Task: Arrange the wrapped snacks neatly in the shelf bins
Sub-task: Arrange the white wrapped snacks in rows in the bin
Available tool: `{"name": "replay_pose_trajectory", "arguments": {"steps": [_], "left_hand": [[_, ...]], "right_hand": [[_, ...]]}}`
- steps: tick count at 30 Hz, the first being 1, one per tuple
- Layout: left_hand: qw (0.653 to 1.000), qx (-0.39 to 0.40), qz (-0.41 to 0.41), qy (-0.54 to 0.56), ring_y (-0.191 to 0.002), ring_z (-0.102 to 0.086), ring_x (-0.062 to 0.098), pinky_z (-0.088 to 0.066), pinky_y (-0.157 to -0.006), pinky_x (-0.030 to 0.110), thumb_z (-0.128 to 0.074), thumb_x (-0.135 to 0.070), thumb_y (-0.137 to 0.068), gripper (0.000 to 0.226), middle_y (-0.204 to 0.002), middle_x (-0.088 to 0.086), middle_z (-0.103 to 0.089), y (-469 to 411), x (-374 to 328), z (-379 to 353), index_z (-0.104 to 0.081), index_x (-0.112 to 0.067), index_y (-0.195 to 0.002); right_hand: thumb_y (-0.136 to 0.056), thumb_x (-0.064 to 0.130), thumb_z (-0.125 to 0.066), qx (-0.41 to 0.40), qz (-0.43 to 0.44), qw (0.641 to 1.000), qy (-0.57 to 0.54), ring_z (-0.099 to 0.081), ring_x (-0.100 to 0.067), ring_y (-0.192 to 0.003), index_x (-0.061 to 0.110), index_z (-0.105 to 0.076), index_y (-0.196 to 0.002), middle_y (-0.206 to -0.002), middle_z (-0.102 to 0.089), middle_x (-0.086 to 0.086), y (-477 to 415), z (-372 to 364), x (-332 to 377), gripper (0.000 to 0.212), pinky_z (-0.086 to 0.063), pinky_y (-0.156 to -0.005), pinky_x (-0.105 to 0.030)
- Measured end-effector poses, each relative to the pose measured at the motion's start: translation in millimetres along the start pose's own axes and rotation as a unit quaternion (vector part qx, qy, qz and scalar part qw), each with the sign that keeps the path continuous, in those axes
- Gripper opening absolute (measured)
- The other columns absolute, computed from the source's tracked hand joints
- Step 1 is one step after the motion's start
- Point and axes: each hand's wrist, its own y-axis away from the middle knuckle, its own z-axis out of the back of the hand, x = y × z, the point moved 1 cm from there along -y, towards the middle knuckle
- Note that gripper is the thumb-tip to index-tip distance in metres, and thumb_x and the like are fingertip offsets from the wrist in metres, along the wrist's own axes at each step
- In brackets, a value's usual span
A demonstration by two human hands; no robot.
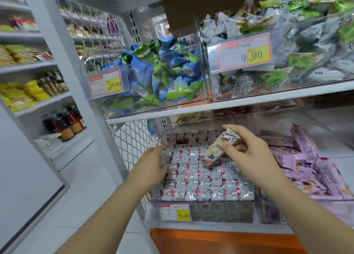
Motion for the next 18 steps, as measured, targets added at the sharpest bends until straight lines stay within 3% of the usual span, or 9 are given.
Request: {"name": "replay_pose_trajectory", "arguments": {"steps": [5,11,15,18], "left_hand": [[0.999,-0.05,-0.01,0.015,-0.092,-0.063,0.016,-0.052,-0.081,0.032,-0.058,-0.017,-0.088,0.046,-0.117,0.006,-0.058,0.8,-1.5,5.2,-0.047,-0.022,-0.133],[0.997,0.011,-0.013,-0.075,-0.111,-0.053,0.022,-0.046,-0.095,0.035,-0.07,-0.022,-0.08,0.062,-0.136,0.004,-0.039,-7.3,-7.4,-2.2,-0.044,-0.02,-0.136],[0.992,0.031,0.021,-0.12,-0.104,-0.057,0.027,-0.051,-0.088,0.036,-0.064,-0.011,-0.082,0.065,-0.134,0.011,-0.038,-13.4,-14.7,-4.2,-0.037,-0.019,-0.14],[0.994,0.028,0.048,-0.096,-0.104,-0.057,0.027,-0.05,-0.086,0.032,-0.065,-0.008,-0.08,0.067,-0.137,0.012,-0.034,-14.2,-19.0,0.1,-0.037,-0.021,-0.14]], "right_hand": [[-0.082,0.02,-0.07,-0.01,0.004,1.0,0.018,-0.043,-0.012,-0.057,0.026,-0.053,-0.089,-0.079,-0.056,0.0,6.1,7.1,1.5,0.019,-0.032,-0.044,-0.012],[-0.073,0.021,-0.078,-0.009,-0.003,0.999,0.052,-0.04,-0.004,-0.053,0.019,-0.052,-0.073,-0.069,-0.05,0.002,5.5,14.5,-4.1,0.027,-0.036,-0.05,-0.013],[-0.072,0.023,-0.078,-0.006,0.003,0.996,0.087,-0.037,-0.008,-0.051,0.018,-0.05,-0.064,-0.06,-0.046,0.003,5.8,15.6,-8.4,0.03,-0.033,-0.05,-0.019],[-0.073,0.023,-0.077,-0.009,0.004,0.995,0.095,-0.042,-0.009,-0.055,0.02,-0.051,-0.068,-0.064,-0.051,0.004,6.5,14.1,-8.9,0.027,-0.035,-0.052,-0.018]]}}
